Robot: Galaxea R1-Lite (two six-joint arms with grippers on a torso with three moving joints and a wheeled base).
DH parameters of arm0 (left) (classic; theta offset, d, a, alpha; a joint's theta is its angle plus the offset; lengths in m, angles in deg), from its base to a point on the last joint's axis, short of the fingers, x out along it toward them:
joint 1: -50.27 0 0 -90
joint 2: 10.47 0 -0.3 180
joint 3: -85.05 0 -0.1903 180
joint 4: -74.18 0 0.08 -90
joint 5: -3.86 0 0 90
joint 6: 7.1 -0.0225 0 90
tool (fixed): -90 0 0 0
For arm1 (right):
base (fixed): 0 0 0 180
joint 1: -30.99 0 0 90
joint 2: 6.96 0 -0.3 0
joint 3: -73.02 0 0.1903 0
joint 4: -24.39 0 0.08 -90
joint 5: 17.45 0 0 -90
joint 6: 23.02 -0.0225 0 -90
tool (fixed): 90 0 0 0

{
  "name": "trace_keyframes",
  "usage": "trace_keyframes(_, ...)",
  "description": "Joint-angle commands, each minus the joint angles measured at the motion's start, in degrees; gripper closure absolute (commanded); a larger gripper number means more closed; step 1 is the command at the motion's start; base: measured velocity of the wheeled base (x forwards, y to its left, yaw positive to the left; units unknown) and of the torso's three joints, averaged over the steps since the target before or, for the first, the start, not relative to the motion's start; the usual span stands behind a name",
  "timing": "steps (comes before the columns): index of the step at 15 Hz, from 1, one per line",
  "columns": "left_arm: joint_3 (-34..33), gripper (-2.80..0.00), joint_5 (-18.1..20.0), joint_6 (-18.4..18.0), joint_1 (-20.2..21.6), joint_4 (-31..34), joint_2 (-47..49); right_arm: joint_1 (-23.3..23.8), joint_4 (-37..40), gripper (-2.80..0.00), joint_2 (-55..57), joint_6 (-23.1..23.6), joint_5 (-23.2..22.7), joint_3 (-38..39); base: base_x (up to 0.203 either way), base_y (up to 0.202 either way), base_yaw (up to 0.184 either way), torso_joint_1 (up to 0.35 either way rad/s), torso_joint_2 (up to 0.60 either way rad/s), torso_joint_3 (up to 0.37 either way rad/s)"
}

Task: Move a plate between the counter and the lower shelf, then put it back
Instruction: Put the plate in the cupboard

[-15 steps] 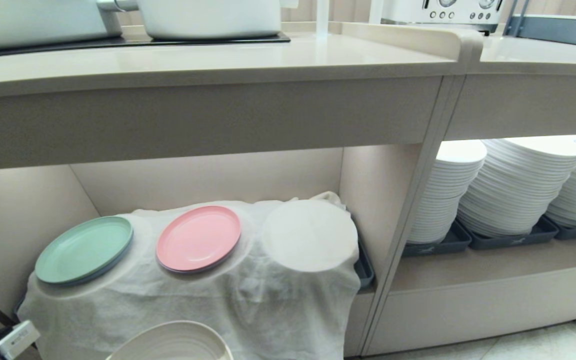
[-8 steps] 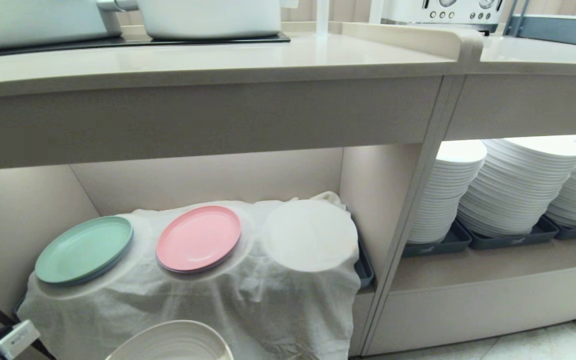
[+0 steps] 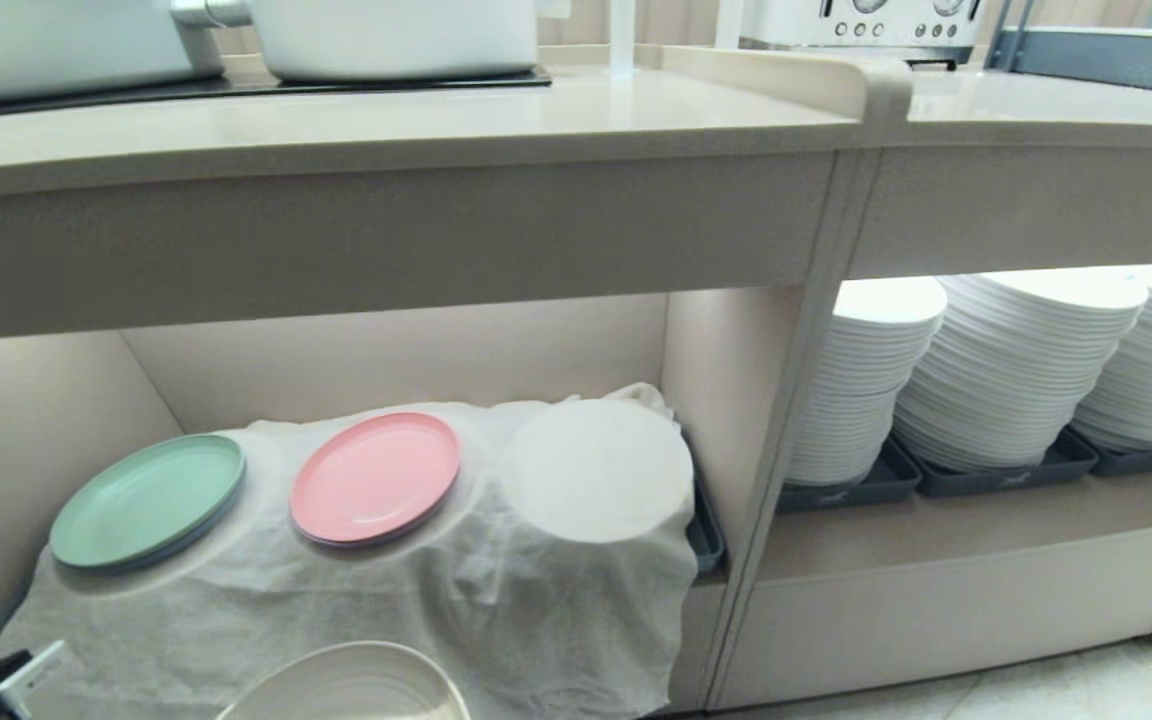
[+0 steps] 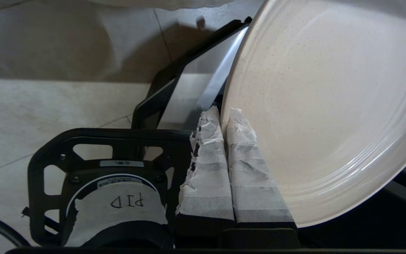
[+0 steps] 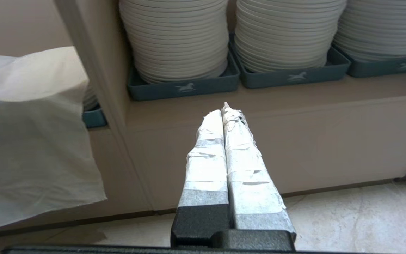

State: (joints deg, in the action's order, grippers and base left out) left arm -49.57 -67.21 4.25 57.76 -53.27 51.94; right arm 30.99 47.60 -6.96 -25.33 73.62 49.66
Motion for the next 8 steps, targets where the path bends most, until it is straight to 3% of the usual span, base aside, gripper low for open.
trace_keyframes(1,0.0,0.00,0.1,0.1,0.0,0.2,0.3,0.1,0.0,0.00,0.0,0.0,0.1,0.0,0.000,-0.207,-0.001,0.002,0.00,0.007)
trace_keyframes(8,-0.1,0.00,0.1,0.1,0.0,0.2,0.3,0.1,0.0,0.00,0.0,0.0,0.0,0.0,0.000,-0.192,0.001,0.002,0.00,0.004)
